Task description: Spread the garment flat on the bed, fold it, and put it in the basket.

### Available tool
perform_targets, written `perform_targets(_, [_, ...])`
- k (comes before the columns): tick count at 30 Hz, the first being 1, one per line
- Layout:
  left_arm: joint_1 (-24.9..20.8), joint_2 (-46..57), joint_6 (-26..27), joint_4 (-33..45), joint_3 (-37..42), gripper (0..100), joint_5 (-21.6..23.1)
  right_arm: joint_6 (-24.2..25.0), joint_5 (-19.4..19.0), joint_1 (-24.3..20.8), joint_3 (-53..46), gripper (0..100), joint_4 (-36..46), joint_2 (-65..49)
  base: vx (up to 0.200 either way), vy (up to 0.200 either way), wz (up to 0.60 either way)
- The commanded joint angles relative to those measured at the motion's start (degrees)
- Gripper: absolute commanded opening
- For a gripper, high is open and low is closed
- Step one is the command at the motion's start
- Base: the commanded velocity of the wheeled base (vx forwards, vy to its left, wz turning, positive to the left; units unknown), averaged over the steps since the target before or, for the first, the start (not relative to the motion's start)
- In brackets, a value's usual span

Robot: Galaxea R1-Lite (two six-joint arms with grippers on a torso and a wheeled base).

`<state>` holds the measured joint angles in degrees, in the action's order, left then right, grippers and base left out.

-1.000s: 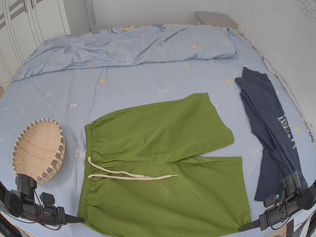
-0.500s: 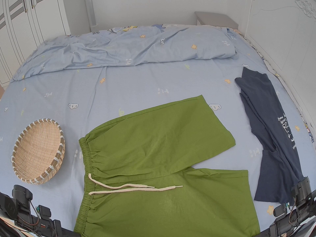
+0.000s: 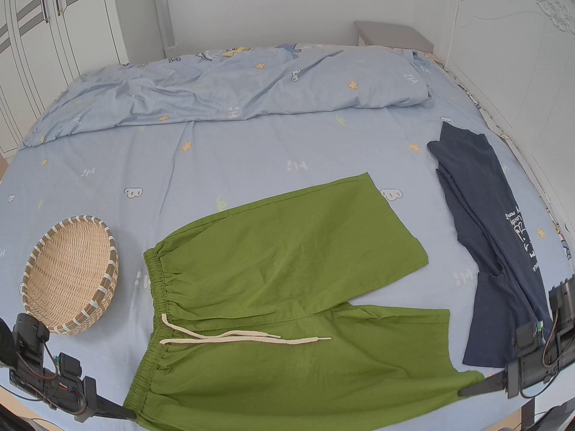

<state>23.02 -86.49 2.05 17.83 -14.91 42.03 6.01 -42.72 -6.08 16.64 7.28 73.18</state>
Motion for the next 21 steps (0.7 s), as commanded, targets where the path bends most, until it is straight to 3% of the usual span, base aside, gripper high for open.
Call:
perform_targets(1, [-1.5,3.3,-0.2,15.6,-16.8,0,2.2,1.9,-0.2,0.5,16.9,0,9.1,-2.5,0.000,0.000,0.00])
perform_targets(9, [-3.8,1.7,-2.4,24.8,-30.4,0,2.4,5.0,-0.1,-0.2,31.2,0,11.2,3.2,0.000,0.000,0.00])
perform_targets(21, [-10.3,-4.1,-11.7,25.5,-44.5,0,2.5,6.2,0.2,0.1,47.2,0,10.9,15.8,0.000,0.000,0.00])
